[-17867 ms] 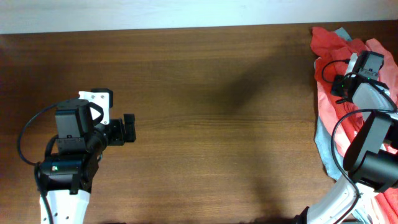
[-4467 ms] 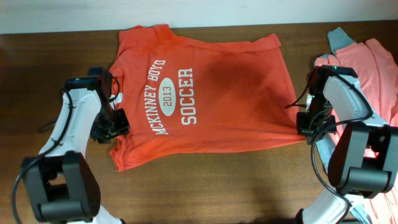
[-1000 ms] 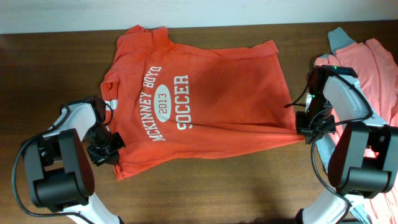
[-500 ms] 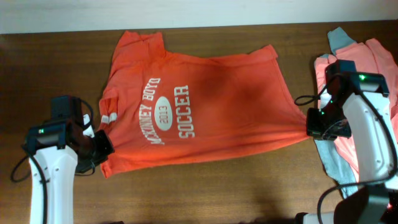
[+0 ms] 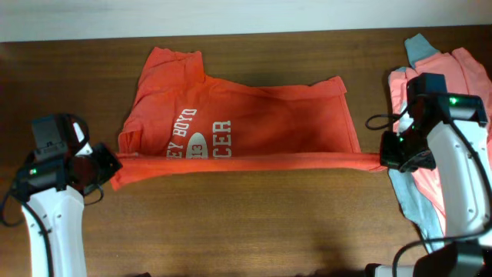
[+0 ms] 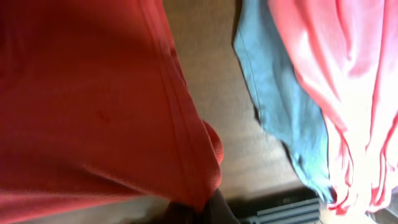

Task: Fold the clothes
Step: 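Fold the bottom hem upward over the shirt with both grippers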

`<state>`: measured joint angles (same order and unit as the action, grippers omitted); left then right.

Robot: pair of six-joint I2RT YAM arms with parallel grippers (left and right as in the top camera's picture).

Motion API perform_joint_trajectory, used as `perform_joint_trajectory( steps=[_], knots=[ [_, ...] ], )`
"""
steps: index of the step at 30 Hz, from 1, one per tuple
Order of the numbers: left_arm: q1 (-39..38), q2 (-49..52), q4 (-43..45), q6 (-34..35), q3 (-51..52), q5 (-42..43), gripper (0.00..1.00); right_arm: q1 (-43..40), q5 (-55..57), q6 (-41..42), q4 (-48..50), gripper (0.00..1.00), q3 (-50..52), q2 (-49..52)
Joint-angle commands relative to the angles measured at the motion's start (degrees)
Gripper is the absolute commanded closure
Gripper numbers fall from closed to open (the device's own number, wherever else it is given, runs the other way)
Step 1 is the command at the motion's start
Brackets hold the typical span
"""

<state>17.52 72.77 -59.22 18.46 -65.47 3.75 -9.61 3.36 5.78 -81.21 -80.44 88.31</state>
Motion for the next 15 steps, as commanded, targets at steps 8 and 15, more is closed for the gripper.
perform_joint_trajectory(
  steps=[8, 15],
  knots=[
    [-0.7, 15.6, 6.1, 1.2, -0.4, 2.6, 1.0, -0.1, -0.2, -2.6, 9.7, 0.96, 0.2, 9.2],
    [-0.7, 20.9, 9.9, 1.2, -0.4, 5.5, 1.0, 2.8, -2.8, -8.3, 11.3, 0.96, 0.2, 12.2]
  ],
)
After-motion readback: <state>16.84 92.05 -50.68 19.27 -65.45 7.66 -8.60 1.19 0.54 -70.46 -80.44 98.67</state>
